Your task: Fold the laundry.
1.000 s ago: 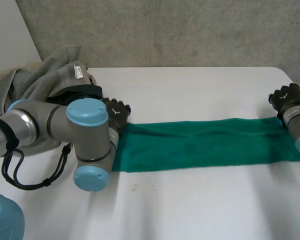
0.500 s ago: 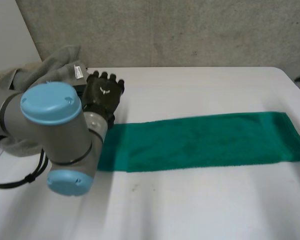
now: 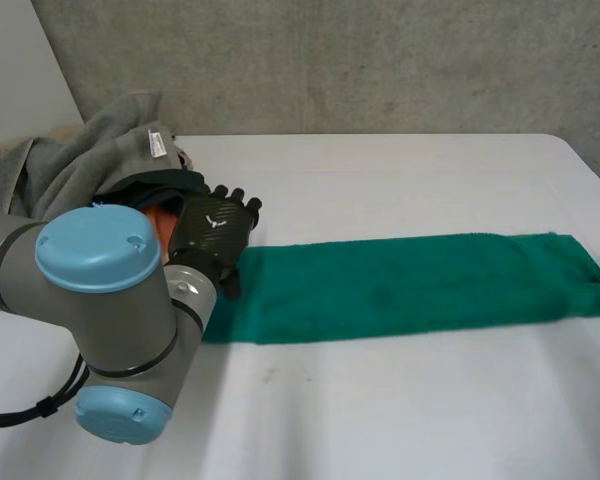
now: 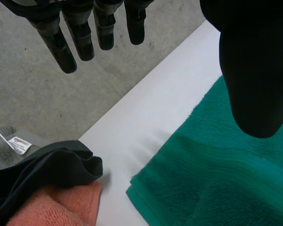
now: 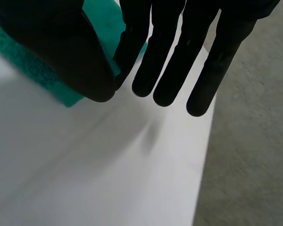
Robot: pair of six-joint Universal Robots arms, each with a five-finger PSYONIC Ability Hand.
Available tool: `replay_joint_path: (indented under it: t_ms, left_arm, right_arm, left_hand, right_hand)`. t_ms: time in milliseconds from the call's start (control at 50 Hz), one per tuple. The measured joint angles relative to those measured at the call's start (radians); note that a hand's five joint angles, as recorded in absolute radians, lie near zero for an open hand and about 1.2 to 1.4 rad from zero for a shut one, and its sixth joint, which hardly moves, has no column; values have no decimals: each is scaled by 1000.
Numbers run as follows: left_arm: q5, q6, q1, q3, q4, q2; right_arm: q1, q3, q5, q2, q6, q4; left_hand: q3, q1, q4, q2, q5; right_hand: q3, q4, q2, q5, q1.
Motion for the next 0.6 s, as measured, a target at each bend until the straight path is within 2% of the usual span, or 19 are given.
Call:
replay_joint_path:
  t_ms: [180,260,380,480,600]
  left_arm:
    - [1,1,4,-28,1,53]
    - [2,1,8,-56,2,82]
    - [2,1,10,-88,3,111]
    - [1,0,10,-103,3,142]
    - [-2,-1,11,-116,4,184]
  right_arm:
    - [-30,-87,167,16,-25,-13]
    - [-38,-101,202,-13,-46,-4]
    - [-21,-99,209,-52,-49,-22]
    - [105,-80,189,-119,-23,-57]
    - [384,-56,119,-184,35,-96]
  left_hand:
    - [0,0,0,0,0]
    - [0,0,0,0,0]
    - [0,0,0,0,0]
    - [0,0,0,0,0]
    - [0,0,0,0,0]
  right_hand:
    - [19,27,5,14,0]
    - [19,27,5,18,0]
    - [19,27,5,18,0]
    - [22,29,5,25,0]
    - [22,30,5,31,0]
